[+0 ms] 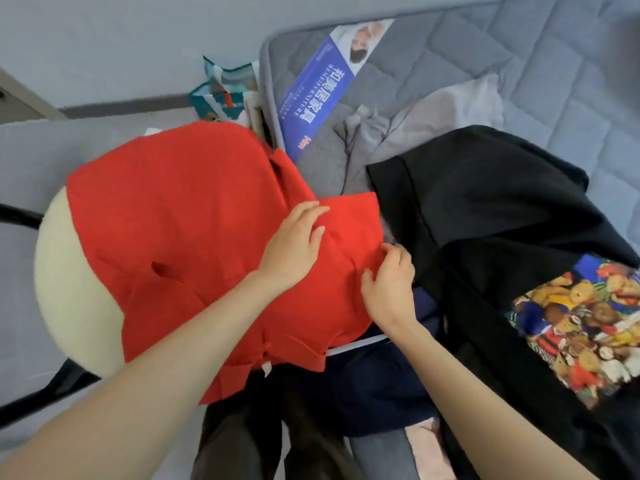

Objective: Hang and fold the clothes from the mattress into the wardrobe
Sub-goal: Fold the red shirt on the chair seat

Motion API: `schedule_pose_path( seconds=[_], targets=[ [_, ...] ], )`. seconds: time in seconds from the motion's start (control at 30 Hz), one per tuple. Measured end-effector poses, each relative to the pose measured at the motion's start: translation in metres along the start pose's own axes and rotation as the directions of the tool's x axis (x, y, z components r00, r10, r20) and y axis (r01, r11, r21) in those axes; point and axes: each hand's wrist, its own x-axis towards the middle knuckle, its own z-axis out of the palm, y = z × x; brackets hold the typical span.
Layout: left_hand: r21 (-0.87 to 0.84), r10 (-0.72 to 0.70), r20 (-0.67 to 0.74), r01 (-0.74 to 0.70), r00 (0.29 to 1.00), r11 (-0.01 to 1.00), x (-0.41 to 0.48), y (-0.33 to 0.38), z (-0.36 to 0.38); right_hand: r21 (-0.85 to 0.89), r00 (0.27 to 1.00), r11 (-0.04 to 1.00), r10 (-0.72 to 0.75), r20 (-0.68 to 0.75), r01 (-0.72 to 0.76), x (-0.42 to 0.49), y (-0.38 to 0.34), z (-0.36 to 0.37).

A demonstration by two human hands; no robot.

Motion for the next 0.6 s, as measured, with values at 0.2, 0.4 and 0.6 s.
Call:
schedule_pose_path(
  seconds=[0.2,0.4,0.6],
  targets=[
    [0.540,-0.004,0.206,-0.110,0.979,0.835,0.041,0.004,0.006,0.315,0.985,0.934,0.153,0.080,-0.170,0.029,-0.006,-0.010],
    [0.615,-0.153,0.243,-0.030,0.958,0.788,0.061,0.008,-0.008,0.482,0.960,0.842,0.136,0.243,-0.242,0.039,-0.015,-0.022],
    [0.260,0.239,0.162,-0.275,0.957,0.925,0.073,0.042,-0.030,0.525,0.989,0.847,0.137,-0.063,-0.084,0.020,-0.011,-0.051]
  ],
)
